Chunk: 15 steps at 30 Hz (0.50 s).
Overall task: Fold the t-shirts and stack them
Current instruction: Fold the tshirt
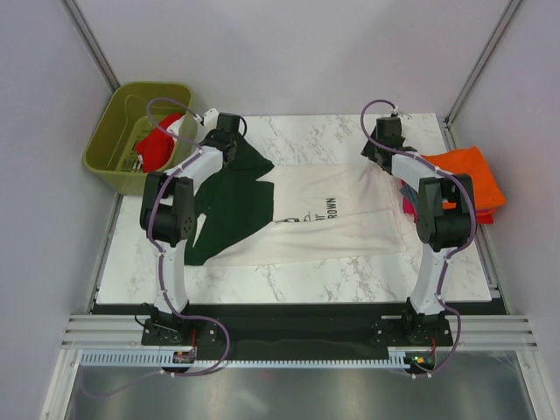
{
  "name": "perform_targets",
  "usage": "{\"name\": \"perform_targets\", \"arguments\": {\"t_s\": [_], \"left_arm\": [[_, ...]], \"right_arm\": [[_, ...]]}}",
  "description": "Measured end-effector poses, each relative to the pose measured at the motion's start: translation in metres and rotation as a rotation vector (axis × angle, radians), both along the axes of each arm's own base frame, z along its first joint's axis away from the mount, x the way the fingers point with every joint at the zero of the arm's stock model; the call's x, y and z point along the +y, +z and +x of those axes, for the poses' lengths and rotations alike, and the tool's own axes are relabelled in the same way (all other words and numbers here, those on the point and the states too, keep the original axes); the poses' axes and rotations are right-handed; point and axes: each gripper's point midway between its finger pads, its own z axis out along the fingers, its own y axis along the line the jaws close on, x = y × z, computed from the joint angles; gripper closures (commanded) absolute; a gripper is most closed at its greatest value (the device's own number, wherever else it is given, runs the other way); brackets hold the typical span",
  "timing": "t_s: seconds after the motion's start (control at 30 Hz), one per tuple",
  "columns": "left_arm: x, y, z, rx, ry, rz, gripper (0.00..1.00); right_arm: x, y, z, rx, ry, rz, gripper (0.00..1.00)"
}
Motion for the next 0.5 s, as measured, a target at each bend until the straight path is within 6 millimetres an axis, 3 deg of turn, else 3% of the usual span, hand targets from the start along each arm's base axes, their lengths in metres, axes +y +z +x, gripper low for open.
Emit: {"name": "perform_targets", "arguments": {"t_s": [0.07, 0.23, 0.5], "left_arm": [[0.005, -0.007, -0.007, 0.027, 0.005, 0.008, 0.44], [0.022, -0.02, -0.016, 0.082, 0.019, -0.02, 0.64], [0.045, -0.023, -0.013, 0.101, 0.035, -0.094, 0.64]], "right_arm": [[0.005, 0.001, 0.001, -0.007, 0.009, 0.001, 0.43], [0.004, 0.002, 0.002, -0.011, 0.007, 0.001, 0.44], [0.003, -0.003, -0.001, -0.003, 0.005, 0.001, 0.45]]}}
